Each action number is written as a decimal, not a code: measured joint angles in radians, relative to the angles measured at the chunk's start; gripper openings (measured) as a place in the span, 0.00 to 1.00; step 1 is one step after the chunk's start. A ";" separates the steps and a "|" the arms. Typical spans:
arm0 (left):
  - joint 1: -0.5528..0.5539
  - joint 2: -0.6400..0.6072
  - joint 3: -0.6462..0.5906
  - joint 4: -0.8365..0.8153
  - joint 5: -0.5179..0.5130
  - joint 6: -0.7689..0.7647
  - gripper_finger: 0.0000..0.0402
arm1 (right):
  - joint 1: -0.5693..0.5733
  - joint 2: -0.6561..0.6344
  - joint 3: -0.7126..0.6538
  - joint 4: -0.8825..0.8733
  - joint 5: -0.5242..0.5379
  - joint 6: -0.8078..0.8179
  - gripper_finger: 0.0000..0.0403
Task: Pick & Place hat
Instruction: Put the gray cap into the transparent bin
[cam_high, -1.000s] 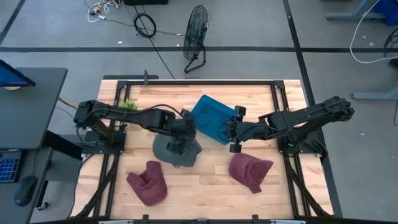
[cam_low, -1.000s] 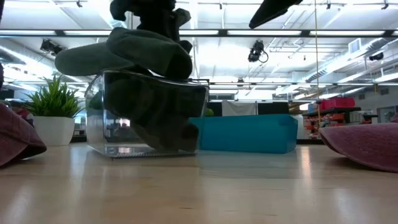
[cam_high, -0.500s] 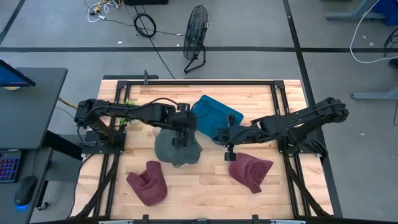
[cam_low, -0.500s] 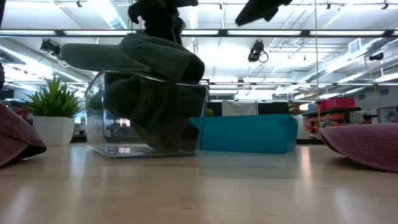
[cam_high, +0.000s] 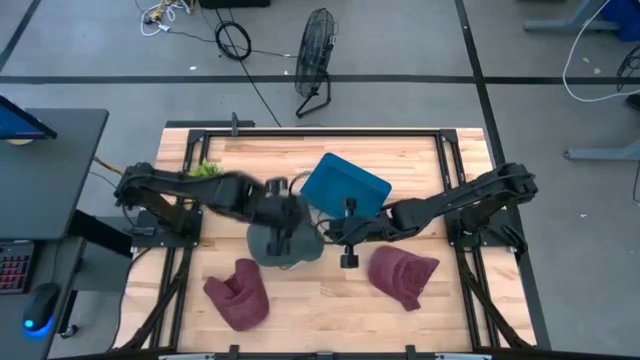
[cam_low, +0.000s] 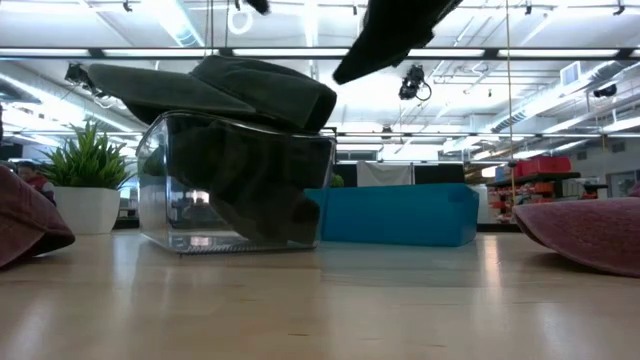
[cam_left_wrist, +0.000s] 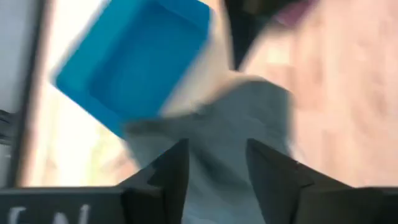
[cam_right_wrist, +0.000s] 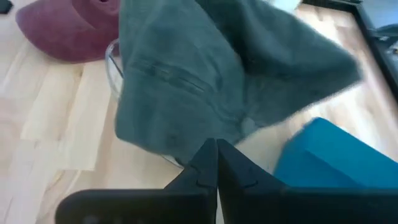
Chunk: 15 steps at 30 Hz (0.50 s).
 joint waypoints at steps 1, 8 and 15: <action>-0.024 0.001 -0.012 -0.007 0.010 -0.034 0.37 | 0.000 0.013 0.000 0.009 -0.009 0.000 0.01; -0.205 0.006 -0.183 -0.002 0.022 -0.225 0.07 | 0.000 0.085 0.000 0.010 -0.027 -0.015 0.00; -0.294 0.006 -0.259 -0.004 -0.047 -0.341 0.01 | 0.000 0.086 0.000 0.124 -0.119 -0.050 0.00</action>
